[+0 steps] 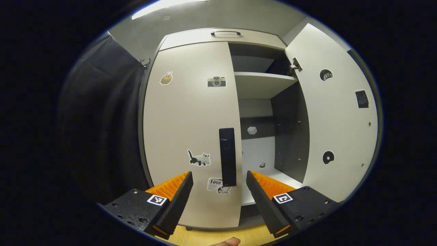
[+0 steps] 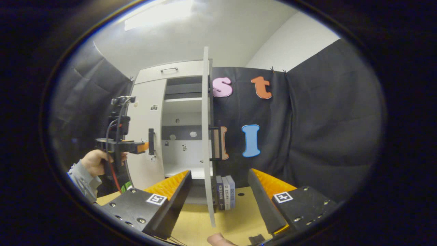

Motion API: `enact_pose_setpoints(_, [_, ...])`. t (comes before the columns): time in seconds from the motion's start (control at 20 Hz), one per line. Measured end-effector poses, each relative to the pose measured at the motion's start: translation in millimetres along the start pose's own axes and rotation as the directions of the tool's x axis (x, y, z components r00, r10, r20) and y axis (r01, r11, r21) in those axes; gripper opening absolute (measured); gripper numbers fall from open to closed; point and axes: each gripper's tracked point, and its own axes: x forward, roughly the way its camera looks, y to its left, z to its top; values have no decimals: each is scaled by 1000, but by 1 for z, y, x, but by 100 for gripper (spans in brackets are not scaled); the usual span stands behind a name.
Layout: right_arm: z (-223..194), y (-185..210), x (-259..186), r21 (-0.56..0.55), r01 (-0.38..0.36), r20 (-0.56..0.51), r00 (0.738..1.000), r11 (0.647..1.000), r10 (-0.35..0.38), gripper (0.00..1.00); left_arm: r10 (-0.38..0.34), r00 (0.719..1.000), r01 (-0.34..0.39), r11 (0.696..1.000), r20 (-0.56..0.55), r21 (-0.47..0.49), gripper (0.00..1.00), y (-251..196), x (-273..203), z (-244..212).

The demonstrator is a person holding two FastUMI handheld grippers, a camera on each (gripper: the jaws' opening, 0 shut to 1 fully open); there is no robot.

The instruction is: Open the right door of the double-door shoe cabinet with the right hand, and open the left door with the left hand.

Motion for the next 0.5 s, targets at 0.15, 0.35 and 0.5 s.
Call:
enact_pose_setpoints(0.15, [-12, 11, -11, 12, -28, -5, 1000, 1000, 28, 94, 8, 1000, -8, 1000, 20, 2, 97, 1, 28, 5])
enact_pose_setpoints(0.35, [-28, 13, -20, 33, -29, -25, 999, 999, 30, 98, 34, 999, -34, 999, -17, -12, 97, 6, 51, -2])
enact_pose_setpoints(0.5, [-31, 13, -29, 77, -30, -23, 999, 997, 32, 98, 18, 1000, -18, 1000, -10, -12, 94, 3, 62, -4])
